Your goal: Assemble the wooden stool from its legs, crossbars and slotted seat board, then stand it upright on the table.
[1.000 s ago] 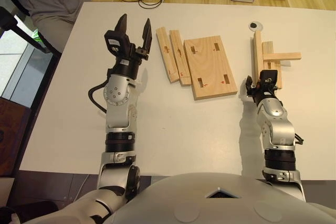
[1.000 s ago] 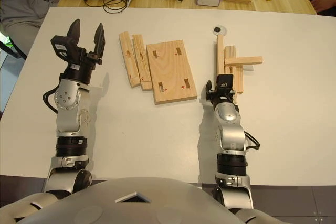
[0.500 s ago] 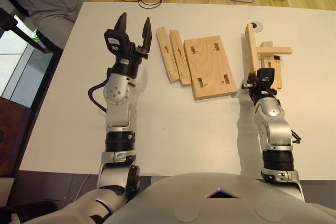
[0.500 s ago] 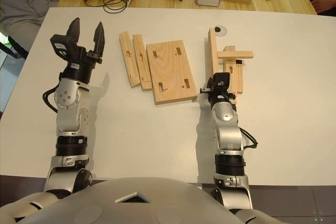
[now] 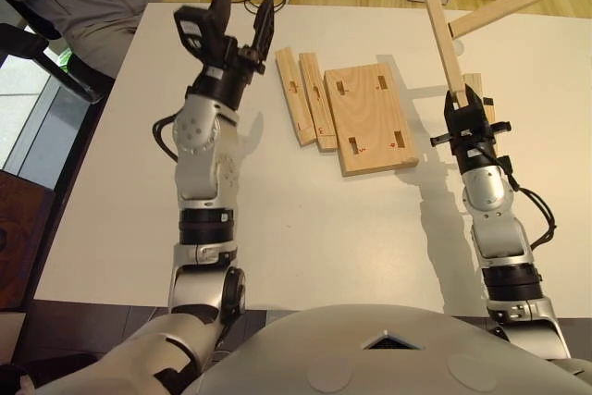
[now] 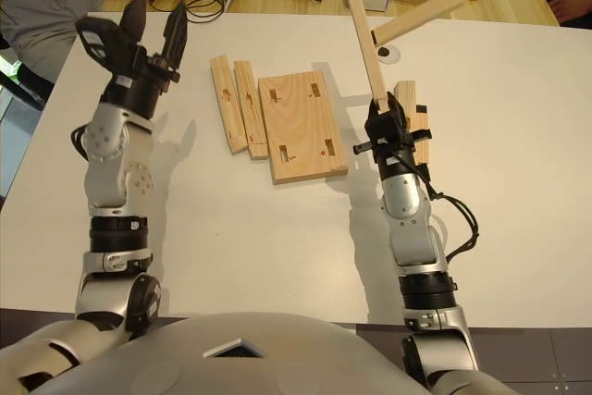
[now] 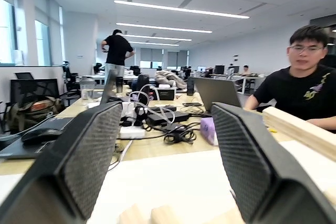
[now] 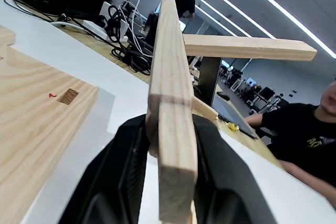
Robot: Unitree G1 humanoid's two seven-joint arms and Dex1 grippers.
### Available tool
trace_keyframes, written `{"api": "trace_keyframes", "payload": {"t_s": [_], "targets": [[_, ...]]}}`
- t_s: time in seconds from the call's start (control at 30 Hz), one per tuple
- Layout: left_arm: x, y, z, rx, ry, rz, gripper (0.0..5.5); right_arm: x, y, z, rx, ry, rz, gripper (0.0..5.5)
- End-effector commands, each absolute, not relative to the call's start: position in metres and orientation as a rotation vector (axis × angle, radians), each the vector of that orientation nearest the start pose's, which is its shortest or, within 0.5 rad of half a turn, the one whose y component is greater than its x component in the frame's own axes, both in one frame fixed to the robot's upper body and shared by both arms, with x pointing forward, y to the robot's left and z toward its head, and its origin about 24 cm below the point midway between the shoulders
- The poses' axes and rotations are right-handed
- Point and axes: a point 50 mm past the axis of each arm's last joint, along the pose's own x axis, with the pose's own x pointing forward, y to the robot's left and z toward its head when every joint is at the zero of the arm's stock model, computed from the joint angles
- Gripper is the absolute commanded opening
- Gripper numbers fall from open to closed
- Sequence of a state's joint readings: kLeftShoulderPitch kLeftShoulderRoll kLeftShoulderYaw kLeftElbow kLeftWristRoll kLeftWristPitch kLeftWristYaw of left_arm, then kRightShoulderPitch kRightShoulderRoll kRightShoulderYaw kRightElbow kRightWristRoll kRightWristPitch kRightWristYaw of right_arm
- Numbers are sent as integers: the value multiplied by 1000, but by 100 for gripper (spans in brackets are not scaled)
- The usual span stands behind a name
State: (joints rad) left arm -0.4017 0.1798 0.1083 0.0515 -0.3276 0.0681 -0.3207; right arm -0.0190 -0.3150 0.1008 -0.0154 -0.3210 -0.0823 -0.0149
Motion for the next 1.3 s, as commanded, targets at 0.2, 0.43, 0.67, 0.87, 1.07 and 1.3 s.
{"api": "trace_keyframes", "payload": {"t_s": [0.2,0.43,0.67,0.87,1.07,1.3], "targets": [[339,121,168,-572,113,-590,314,287,-176,107,-1114,-514,314,99],[340,105,184,-874,220,-563,314,302,-172,128,-1386,-752,402,99],[341,111,186,-972,224,-490,314,302,-170,129,-1411,-839,390,99],[345,121,187,-1014,187,-425,271,301,-170,128,-1407,-843,382,99],[345,121,185,-1014,181,-420,174,298,-167,123,-1398,-848,434,99],[343,121,187,-1014,155,-430,136,297,-166,122,-1392,-849,441,99]]}}
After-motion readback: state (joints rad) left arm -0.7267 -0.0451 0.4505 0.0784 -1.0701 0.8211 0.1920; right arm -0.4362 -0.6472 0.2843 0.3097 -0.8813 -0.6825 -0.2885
